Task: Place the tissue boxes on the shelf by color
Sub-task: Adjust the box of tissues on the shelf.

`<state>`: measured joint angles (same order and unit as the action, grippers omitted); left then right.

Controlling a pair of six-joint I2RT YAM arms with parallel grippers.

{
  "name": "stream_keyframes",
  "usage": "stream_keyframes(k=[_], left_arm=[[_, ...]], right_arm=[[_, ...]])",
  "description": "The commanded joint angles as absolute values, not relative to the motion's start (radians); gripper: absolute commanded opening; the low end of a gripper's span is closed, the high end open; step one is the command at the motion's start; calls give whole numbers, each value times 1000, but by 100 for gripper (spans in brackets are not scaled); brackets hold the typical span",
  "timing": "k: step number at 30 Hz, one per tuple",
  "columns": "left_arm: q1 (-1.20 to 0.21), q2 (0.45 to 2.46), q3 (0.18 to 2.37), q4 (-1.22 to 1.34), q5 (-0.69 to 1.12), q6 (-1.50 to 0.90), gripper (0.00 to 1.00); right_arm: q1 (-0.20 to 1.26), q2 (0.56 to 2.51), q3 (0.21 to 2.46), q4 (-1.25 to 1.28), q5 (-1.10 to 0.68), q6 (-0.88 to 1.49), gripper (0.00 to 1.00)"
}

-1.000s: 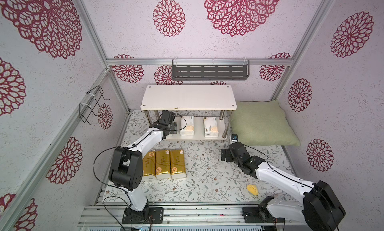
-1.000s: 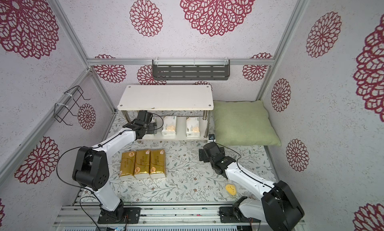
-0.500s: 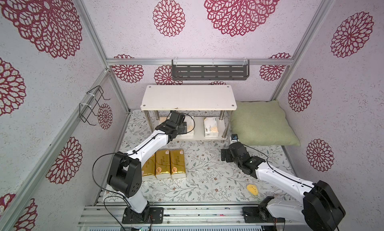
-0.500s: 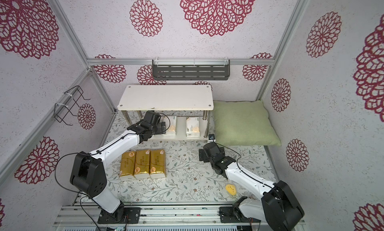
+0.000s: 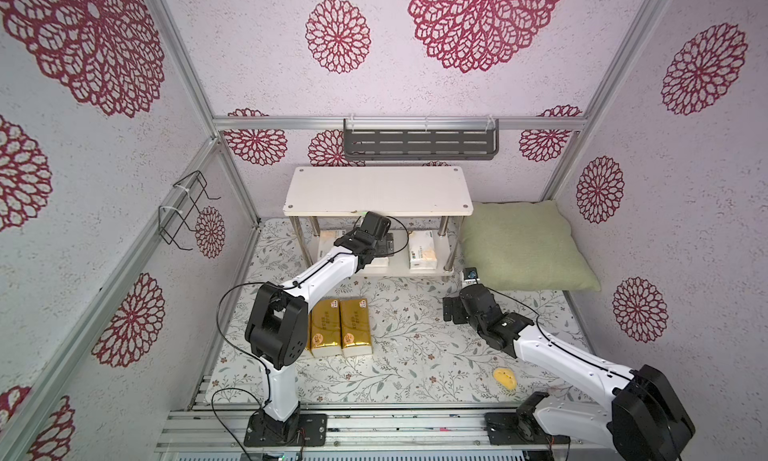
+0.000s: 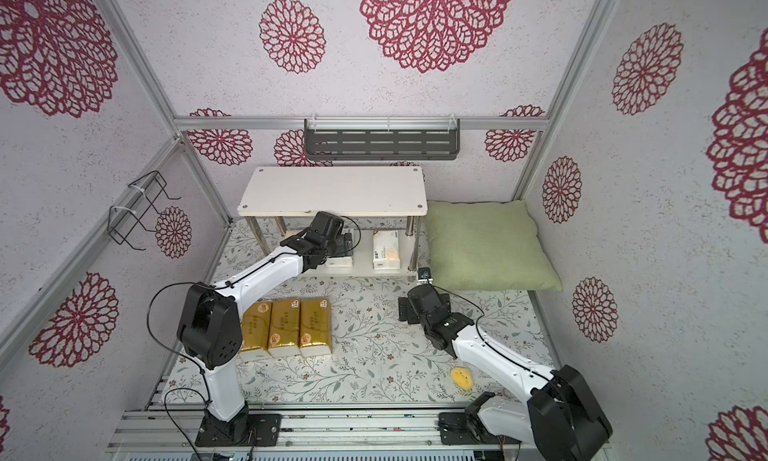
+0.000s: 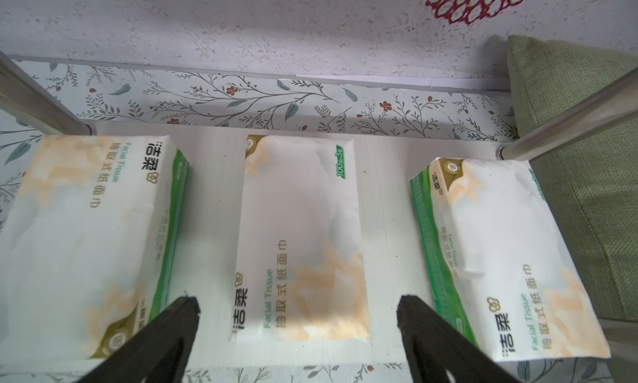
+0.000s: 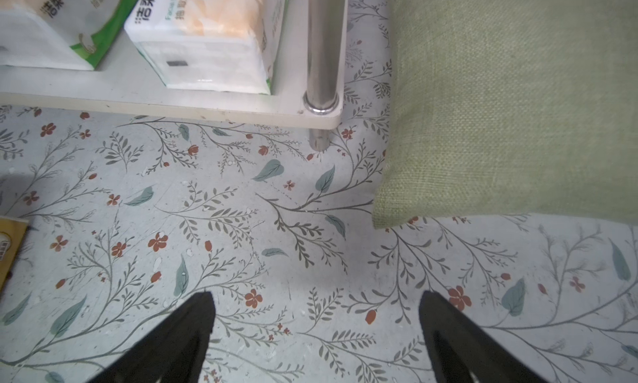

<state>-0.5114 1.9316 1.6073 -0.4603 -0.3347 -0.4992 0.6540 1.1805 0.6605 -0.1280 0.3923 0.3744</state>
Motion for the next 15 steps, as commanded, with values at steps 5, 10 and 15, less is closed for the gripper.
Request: stream_keyframes(k=[5,10,15], left_arm=[[-493,2009,1634,-488,-308,-493,97],[-495,1983,1542,-395,-305,-515,97],[-494,1974,1487,-303,-294,-505,97]], right_arm=[[660,1146,652,-133,417,376,99],[660,1146,650,-134,419,374,99],[660,1150,651,-135,416,376,99]])
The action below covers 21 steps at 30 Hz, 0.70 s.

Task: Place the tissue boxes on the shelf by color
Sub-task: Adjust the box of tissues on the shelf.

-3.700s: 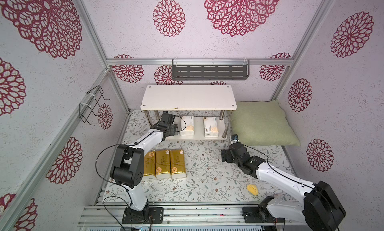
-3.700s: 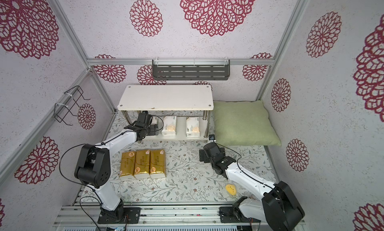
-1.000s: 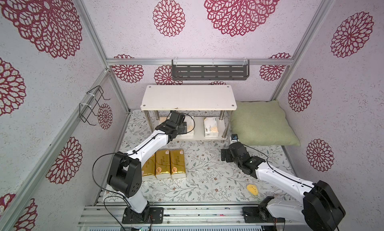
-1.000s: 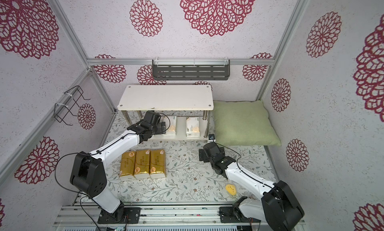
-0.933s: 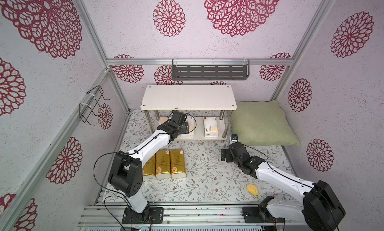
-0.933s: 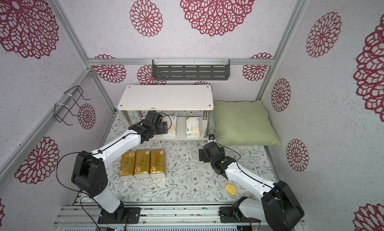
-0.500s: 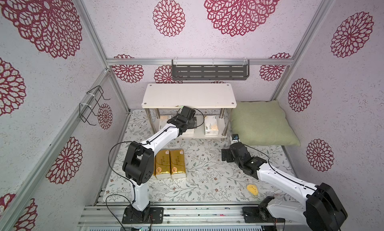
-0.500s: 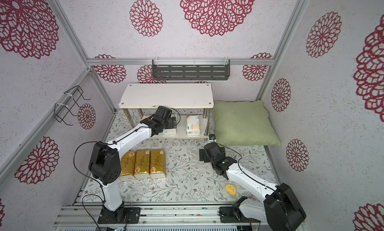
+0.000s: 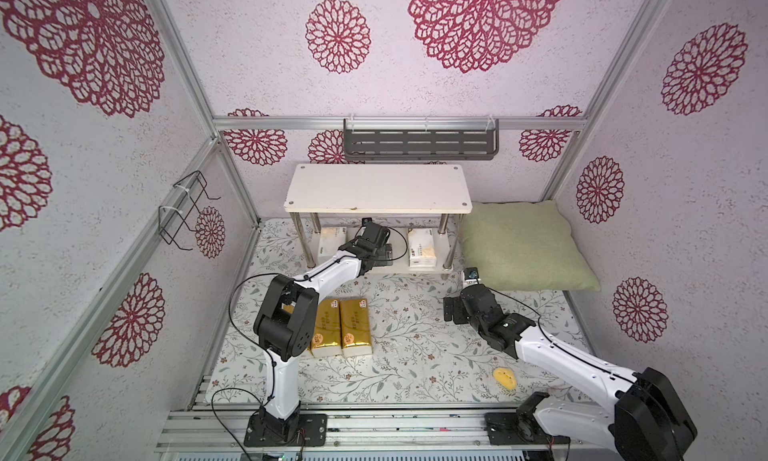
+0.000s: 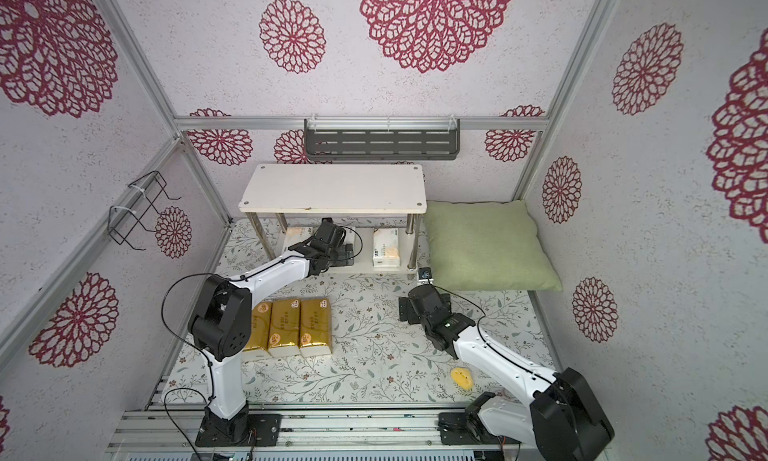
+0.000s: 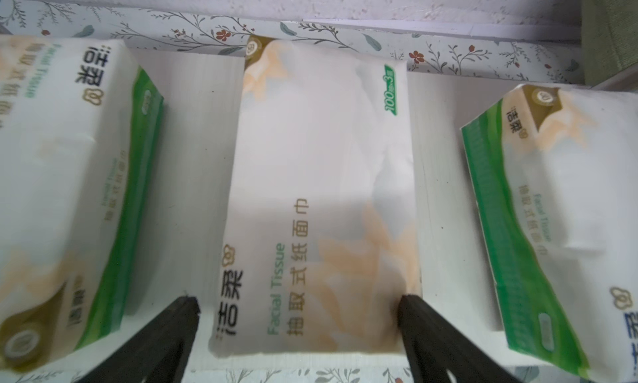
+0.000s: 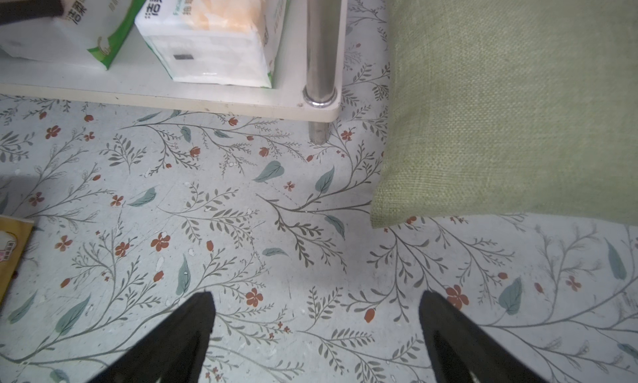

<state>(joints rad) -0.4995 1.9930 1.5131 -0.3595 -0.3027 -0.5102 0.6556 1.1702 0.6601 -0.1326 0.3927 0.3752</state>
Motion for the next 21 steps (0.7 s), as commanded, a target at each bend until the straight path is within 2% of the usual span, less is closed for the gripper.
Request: stream_keyframes(k=[1,12,14,21], left_arm=[[-495,1973,1482,-291,-287,-503,97],[-509,1974,1466,-255,-299,-498,97],[-509,1974,1469,-257,-284,-490,100],[-506,1974,1443,-234,-224,-481,91]], right_arm=[[660,1150,650,-135,416,376,99],[660,1158,647,-128,413,379,99],[660,1161,647,-127,410,380,99],[660,1157,641,-128,411,379,99]])
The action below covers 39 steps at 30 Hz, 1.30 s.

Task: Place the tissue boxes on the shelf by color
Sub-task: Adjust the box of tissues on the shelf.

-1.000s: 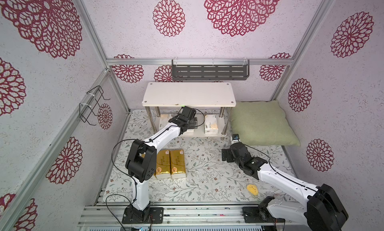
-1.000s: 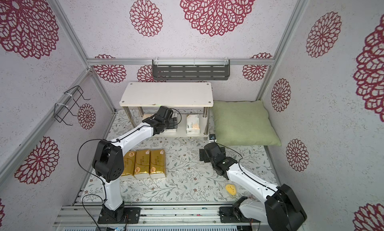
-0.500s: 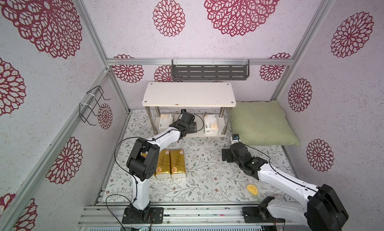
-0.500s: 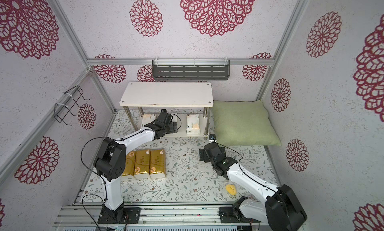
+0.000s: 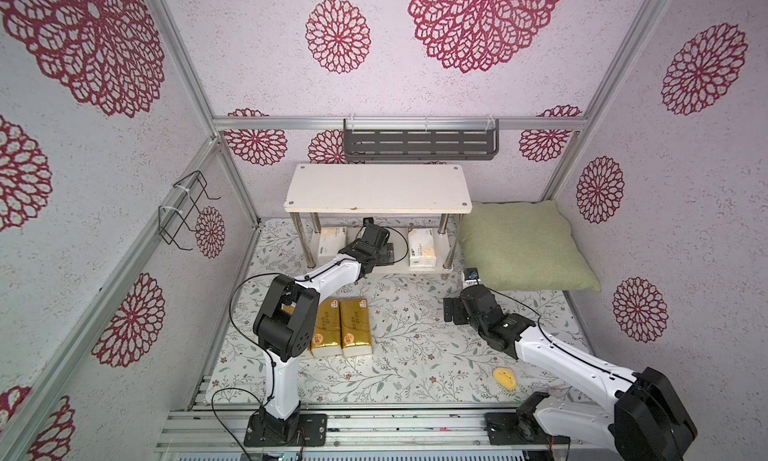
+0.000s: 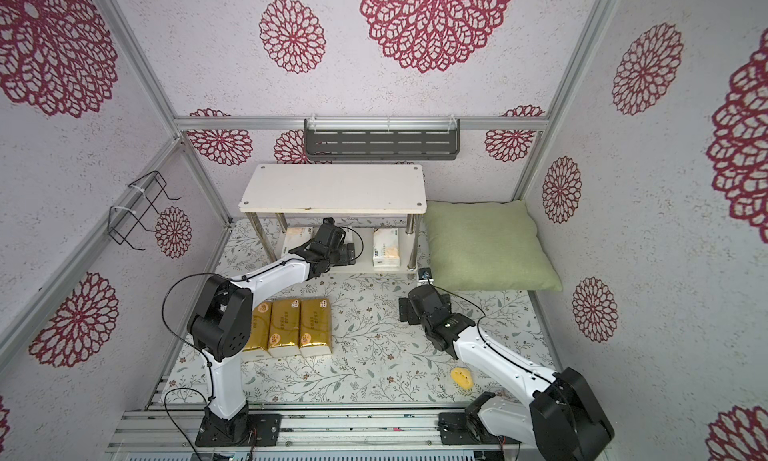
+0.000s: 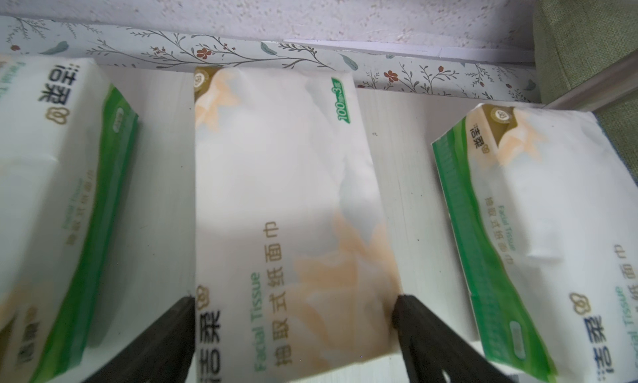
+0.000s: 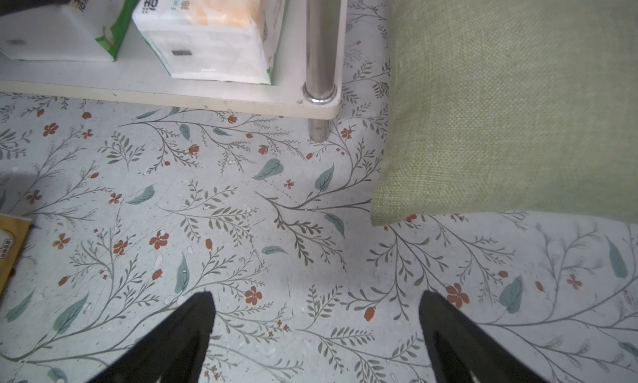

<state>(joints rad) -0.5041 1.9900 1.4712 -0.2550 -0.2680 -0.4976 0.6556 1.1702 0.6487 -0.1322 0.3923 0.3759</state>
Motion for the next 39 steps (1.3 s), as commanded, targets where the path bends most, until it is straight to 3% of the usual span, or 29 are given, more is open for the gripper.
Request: stream_keyframes(k=[1,11,22,39], left_arm=[[-506,1974,1434,-226,-215,-480,89],[-497,1907,1370,-179,-138,-432,83],[-446,1909,1390,-211,-141,-403,87],[-457,1936,1425,-212,-145,-439,84]], right_arm=[[660,1157,640,-129,411,379,99],[661,1162,638,-121,407,379,99],[661,1165,644,-124,408,379,99],[663,1166,650,-126,411,379,99]])
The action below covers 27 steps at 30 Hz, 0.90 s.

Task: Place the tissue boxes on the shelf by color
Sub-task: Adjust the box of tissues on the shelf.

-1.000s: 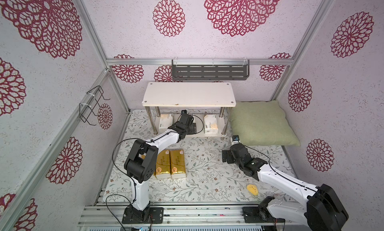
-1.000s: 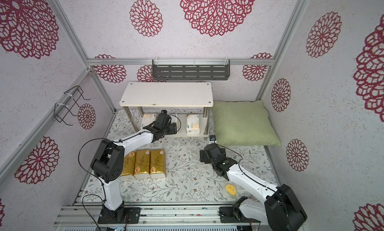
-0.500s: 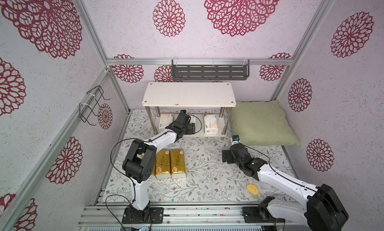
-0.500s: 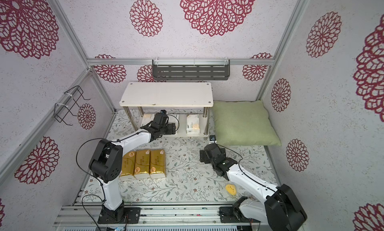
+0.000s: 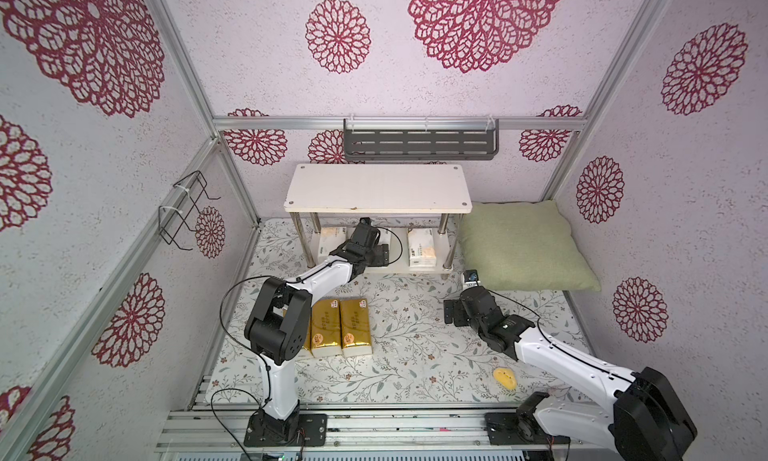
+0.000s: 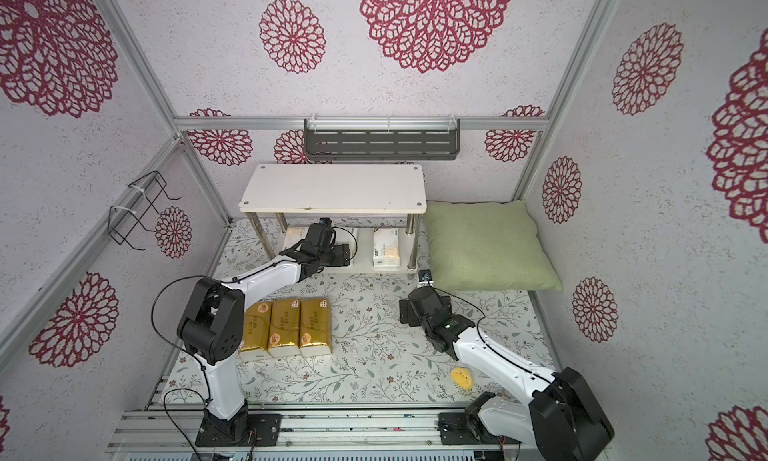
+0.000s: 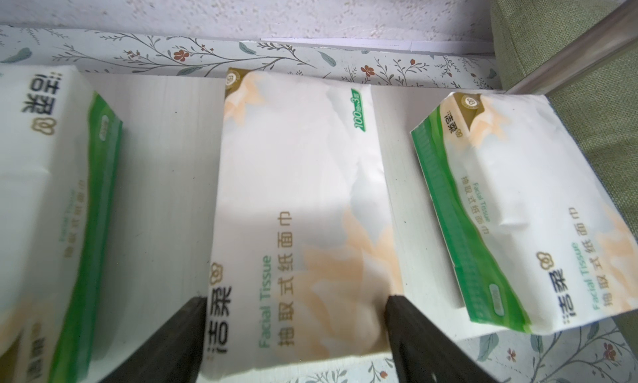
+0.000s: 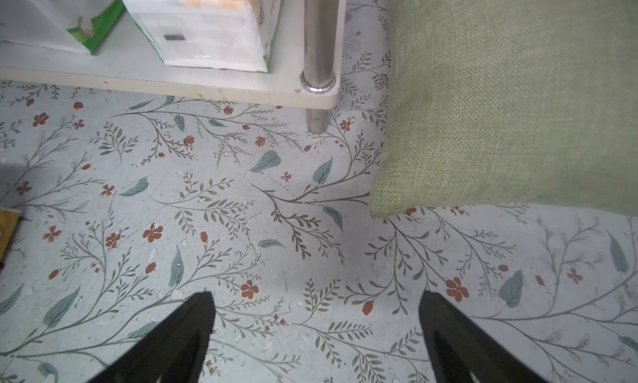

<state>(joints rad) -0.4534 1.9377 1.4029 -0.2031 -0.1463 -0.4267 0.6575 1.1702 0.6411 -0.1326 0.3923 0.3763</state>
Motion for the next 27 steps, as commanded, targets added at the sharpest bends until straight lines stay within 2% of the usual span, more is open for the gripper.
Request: stream_keyframes(k=[1,7,15,18,23,27], left_arm=[[-457,1935,1424,-213,-144,-441,84],[-469,1953,1433,-239,-196,-501,81],[-482,1953,1417,-221,-237,-531,83],[-482,1954,1424,-228,-230,-515,85],[-481,1938,1437,-247,-242,-482,99],[-480,1915,1437,-247,-251,-462,97]], right_arm=[[664,1166,649,-126,411,379,99],[664,1165,643,-122,408,380,99],[664,1150,632,-129,414,378,99],[665,1146,629,-129,417,377,99],[664,1150,629,-125,416,376,99],[665,1150,628,-123,414,376,99]])
